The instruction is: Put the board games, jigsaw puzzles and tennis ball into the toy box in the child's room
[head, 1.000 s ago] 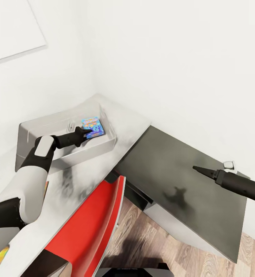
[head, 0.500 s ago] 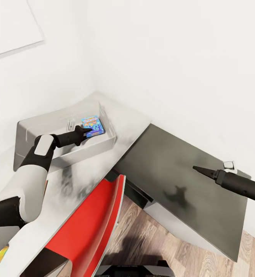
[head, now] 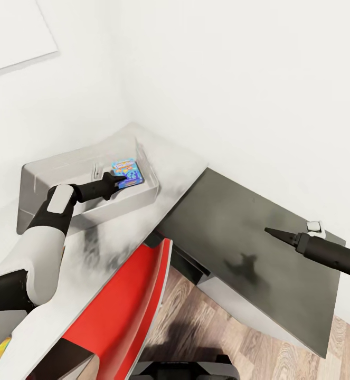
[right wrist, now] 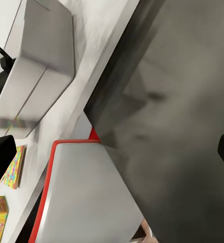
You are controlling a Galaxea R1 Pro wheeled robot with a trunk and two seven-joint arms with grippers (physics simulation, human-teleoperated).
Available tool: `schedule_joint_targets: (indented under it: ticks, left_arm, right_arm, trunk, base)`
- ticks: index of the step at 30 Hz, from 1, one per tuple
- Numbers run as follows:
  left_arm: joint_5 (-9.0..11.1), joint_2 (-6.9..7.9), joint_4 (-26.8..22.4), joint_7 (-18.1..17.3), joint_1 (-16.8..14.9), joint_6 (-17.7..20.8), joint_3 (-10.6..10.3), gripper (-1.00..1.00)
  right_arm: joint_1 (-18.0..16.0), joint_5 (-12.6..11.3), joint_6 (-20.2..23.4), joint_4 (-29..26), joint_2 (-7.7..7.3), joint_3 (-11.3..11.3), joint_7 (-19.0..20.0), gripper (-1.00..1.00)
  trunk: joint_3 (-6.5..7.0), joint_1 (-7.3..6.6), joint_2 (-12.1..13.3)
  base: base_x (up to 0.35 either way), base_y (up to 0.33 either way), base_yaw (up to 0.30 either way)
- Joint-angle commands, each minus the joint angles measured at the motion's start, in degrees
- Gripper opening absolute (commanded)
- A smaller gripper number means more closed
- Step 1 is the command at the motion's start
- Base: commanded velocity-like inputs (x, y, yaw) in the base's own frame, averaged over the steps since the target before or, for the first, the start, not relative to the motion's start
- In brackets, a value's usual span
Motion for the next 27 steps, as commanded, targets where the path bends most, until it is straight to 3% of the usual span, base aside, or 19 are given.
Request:
schedule_joint_targets:
  ticks: [1,27]
  left_arm:
    - [-0.48,-0.05,0.04,-0.47,-0.05,0.30,0.26,-1.00]
    - [-0.51,-0.03,0.13,-0.47,-0.05,0.30,0.26,-1.00]
  right_arm:
    - [-0.05,0.26,0.28,0.00,0.00,-0.06,0.34,1.00]
    - [-0.05,0.24,0.28,0.00,-0.07,-0.12,0.35,1.00]
  trunk:
    - [-0.06,0.01,-0.06]
    - [-0.36,0.01,-0.06]
  base:
    - [0.000,0.000,0.000]
    - [0.000,0.000,0.000]
